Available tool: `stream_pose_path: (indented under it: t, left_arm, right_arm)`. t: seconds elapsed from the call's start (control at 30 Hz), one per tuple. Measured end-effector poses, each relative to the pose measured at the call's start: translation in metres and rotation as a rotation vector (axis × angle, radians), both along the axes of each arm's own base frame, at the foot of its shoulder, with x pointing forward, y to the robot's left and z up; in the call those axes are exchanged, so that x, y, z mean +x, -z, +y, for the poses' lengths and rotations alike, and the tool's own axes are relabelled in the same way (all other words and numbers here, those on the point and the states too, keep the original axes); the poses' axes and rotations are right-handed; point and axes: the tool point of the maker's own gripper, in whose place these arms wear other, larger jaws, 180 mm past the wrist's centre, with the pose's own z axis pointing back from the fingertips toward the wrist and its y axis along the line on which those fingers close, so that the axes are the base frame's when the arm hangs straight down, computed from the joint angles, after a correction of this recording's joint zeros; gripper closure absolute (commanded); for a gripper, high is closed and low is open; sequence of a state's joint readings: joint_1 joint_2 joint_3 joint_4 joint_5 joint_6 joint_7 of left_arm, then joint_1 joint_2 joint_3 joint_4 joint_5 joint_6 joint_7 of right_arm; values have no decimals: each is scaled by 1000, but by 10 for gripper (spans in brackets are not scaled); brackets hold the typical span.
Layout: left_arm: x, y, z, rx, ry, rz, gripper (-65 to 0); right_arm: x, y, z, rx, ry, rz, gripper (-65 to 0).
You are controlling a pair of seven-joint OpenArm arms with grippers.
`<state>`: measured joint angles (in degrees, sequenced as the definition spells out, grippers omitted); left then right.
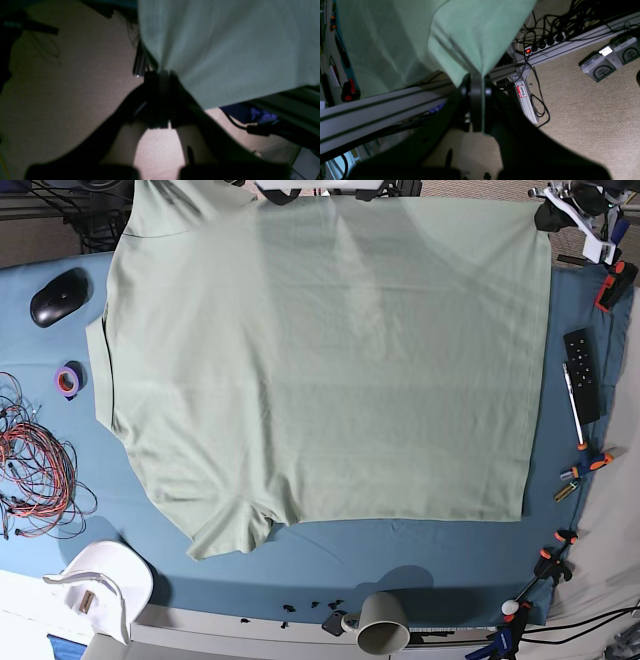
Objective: Fold the T-shirt properly
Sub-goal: 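Lift both shoulder corners and pull the shirt toward the robot, then lay the shoulder edge down and fold it over the shirt body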
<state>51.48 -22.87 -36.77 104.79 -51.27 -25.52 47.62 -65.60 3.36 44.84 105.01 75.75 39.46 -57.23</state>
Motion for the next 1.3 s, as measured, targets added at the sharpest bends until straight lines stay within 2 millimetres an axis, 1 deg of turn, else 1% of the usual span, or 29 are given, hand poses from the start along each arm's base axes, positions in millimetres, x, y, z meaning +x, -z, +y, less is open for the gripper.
stream_pose_path:
  t: [0.1,0.23,0.4,0.5,0.57,0.67,0.93,1.1,1.23,1.3]
  left_arm:
    - [-5,0,-2,-6,20,9,0]
    - [-5,0,-3,-13,20,8,0]
    - [0,-1,-4,-14,20,-4,0]
    - [6,-4,-7,-23,34,-27,0]
    - [17,-7,-8,-24,46,-62,0]
    - [37,-13,-9,-22,48,-119,0]
    - [62,-19,-8,-18,53,-179,0]
    - [79,-25,-8,-17,54,-225,0]
    - [94,-30,-9,-17,54,-266,0]
    - [102,-30,-12,-13,61,-277,0]
  right_arm:
    - [-4,0,1,2,-5,15,0]
    - [-9,0,1,3,-7,31,0]
    - [-5,0,0,3,-4,16,0]
    - [5,-5,2,30,19,-31,0]
    - [15,-5,2,31,19,-61,0]
    - [37,-5,2,31,18,-123,0]
    - [91,-9,3,24,17,-277,0]
    - [127,-9,-2,-30,1,-354,0]
    - [155,-14,-4,-65,-10,-421,0]
    - [168,-13,0,-78,-27,-436,0]
